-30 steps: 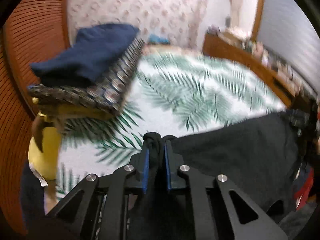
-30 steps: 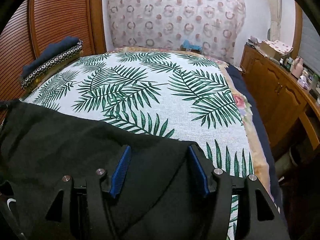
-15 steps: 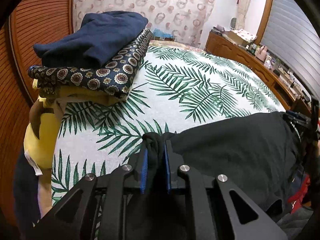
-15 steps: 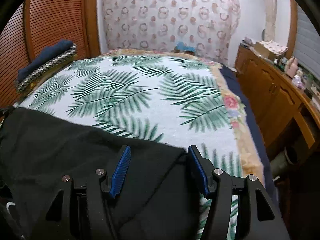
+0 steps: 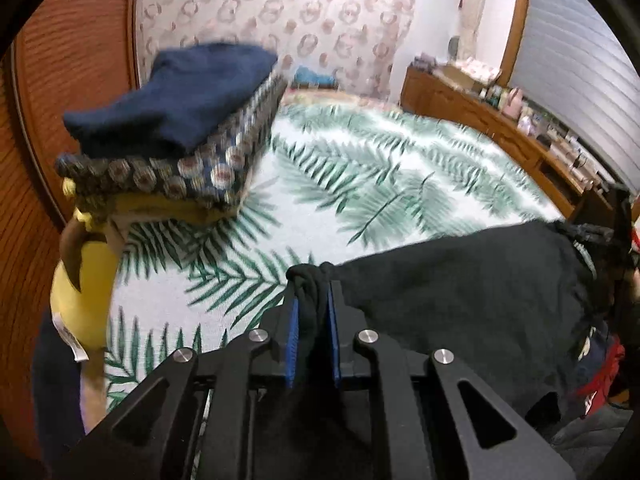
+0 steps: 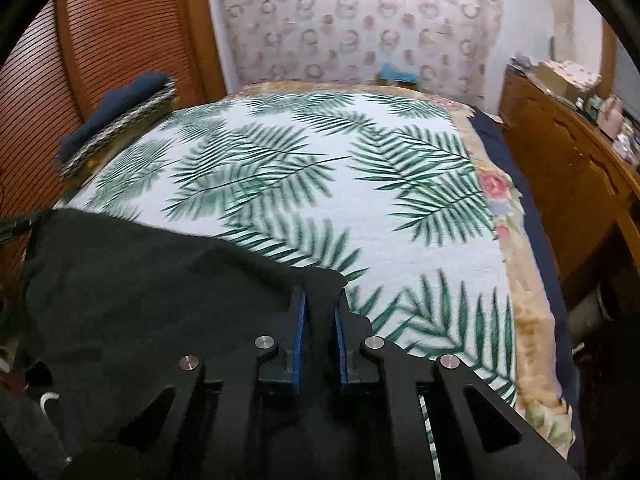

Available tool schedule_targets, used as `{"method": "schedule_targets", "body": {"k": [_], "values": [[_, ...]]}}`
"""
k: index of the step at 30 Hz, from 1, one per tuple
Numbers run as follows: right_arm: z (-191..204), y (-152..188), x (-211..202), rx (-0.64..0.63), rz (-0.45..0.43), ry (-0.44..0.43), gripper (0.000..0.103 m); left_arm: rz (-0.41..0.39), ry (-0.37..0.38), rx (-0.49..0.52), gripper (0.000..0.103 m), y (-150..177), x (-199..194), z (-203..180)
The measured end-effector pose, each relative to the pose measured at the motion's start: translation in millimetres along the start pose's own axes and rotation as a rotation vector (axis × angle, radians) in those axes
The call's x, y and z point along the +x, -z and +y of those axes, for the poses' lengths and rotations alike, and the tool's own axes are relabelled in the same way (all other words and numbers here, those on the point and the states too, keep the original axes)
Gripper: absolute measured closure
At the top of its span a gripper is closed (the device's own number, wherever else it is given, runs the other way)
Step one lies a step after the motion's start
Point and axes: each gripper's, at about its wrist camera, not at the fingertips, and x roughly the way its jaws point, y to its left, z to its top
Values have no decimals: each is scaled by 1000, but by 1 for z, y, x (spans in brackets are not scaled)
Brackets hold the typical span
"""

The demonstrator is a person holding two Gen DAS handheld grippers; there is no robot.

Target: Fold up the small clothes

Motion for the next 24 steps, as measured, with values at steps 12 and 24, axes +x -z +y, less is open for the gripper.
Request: {"method": "schedule_targets", "body": {"k": [12, 24], "values": [[2, 3, -177, 18, -285, -124, 93, -299, 83, 81, 91, -16, -143, -49], [9, -64, -314, -141, -583, -44, 94, -558, -24, 159, 91, -115, -222, -67]]}}
